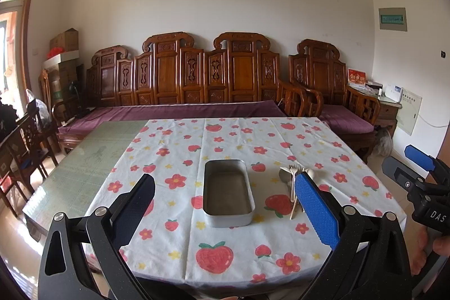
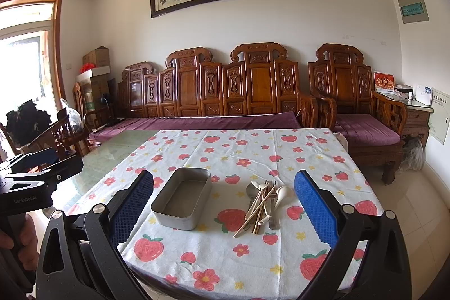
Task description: Organize utensils
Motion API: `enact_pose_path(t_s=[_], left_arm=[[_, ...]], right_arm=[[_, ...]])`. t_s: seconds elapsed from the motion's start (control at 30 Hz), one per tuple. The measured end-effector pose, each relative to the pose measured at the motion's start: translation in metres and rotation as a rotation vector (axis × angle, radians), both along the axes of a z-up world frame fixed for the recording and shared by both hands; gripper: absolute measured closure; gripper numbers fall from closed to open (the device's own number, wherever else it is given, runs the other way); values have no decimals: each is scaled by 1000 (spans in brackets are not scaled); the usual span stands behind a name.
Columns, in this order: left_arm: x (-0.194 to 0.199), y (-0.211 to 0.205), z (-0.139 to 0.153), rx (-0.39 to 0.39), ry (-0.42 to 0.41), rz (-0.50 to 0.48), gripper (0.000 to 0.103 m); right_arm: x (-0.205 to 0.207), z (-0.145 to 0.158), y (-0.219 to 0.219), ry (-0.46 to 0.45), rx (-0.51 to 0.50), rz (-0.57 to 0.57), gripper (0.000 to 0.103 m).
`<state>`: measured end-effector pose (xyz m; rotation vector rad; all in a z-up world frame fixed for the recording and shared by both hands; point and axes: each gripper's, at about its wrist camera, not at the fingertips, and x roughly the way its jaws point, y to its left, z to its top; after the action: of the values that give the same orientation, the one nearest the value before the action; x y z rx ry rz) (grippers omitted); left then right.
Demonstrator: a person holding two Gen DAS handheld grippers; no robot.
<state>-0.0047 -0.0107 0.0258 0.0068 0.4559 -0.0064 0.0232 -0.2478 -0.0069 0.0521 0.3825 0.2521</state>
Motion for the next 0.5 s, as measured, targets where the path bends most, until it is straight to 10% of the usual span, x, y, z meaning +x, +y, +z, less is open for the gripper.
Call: enact_pose_path(t_s=[0.5], left_arm=[[0, -2, 0, 1, -2, -4, 7]], right_arm=[[-1, 1, 0, -1, 3, -1, 2]])
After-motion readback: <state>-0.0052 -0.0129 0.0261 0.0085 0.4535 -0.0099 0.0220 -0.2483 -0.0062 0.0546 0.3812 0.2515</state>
